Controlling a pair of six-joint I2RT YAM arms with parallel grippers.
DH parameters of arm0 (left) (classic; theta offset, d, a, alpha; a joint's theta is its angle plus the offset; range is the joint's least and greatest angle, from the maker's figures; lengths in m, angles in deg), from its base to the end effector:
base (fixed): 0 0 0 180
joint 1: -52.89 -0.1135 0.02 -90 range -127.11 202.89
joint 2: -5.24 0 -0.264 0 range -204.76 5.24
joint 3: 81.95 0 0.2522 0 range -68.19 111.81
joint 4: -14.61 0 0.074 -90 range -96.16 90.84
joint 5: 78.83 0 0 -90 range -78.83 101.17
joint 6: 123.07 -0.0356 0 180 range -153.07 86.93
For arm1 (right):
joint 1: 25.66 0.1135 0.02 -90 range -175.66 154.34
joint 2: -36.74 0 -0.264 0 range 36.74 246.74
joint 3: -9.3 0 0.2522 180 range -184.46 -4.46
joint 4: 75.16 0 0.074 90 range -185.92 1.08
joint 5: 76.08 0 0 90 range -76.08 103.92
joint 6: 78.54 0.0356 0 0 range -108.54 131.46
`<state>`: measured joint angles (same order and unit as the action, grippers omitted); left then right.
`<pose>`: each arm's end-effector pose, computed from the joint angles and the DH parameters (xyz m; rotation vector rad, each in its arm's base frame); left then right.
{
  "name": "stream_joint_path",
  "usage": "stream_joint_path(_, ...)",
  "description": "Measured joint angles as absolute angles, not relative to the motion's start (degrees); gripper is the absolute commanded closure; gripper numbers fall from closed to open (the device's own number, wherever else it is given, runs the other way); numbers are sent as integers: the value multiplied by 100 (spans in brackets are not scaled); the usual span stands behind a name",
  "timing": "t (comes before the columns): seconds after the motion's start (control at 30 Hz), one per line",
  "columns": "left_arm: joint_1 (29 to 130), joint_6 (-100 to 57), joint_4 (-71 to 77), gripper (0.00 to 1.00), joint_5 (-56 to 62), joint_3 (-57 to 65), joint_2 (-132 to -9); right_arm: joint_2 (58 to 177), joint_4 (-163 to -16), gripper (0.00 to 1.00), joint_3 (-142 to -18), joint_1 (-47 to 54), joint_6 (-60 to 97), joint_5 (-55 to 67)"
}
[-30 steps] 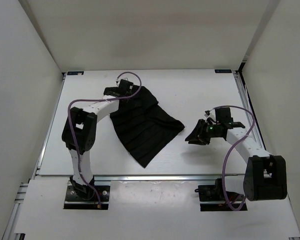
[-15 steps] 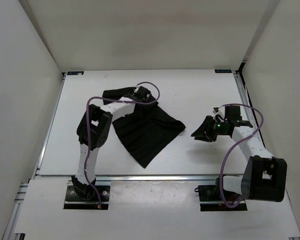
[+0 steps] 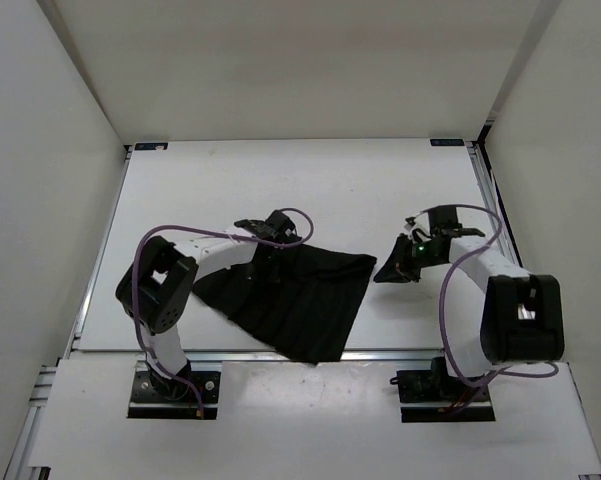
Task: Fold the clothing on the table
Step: Flatten the skirt out
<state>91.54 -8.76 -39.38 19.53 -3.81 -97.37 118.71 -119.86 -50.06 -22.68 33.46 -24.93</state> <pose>0.2602 -0.2015 0.1597 0.3400 2.8740 0.0277 0.2537 0.0356 0.1841 0.2593 2.7110 1.0532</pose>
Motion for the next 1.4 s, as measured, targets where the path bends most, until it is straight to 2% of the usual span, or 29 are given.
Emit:
stream_joint_path(0.1,9152,-701,-4094,100,1658,-589,-9549,12332,-12012,100,-5225,-1890,3361,-2458)
stream_joint_path(0.33,9174,-340,-4225,100,1175,-956,-9247,13663,-12054,100,-6090,-1265,3363,-2226)
stream_joint_path(0.67,9126,-235,-4242,100,865,-963,-9247,15502,-11949,100,-8252,-1260,3503,-1750)
stream_joint_path(0.83,9124,-154,-4148,99,611,-960,-9247,15668,-11387,100,-8672,-1446,3584,-1907)
stream_joint_path(0.93,9113,-98,-4054,99,436,-941,-9247,15668,-11042,94,-8761,-1584,3685,-2143)
stream_joint_path(0.97,9100,-76,-4048,99,403,-917,-9247,15668,-11005,84,-8820,-1630,3702,-2213)
stream_joint_path(1.0,9091,-65,-4039,97,377,-893,-9247,15666,-10985,78,-8877,-1671,3722,-2259)
stream_joint_path(1.03,9082,-69,-4067,90,366,-838,-9243,15644,-10972,66,-8925,-1708,3709,-2285)
stream_joint_path(1.1,9010,-122,-4139,72,355,-584,-9219,15543,-11018,53,-8934,-1754,3665,-2270)
stream_joint_path(1.13,8942,-130,-4120,65,331,-458,-9181,15440,-11046,52,-8895,-1787,3628,-2248)
stream_joint_path(1.23,8431,-179,-3936,56,261,-29,-8856,14933,-11214,51,-8578,-1857,3562,-2117)
stream_joint_path(1.33,7688,-321,-3801,54,255,519,-8567,14181,-11378,52,-7942,-1890,3543,-1892)
stream_joint_path(1.4,7211,-454,-3602,55,266,882,-8539,13803,-11536,59,-7596,-1881,3547,-1796)
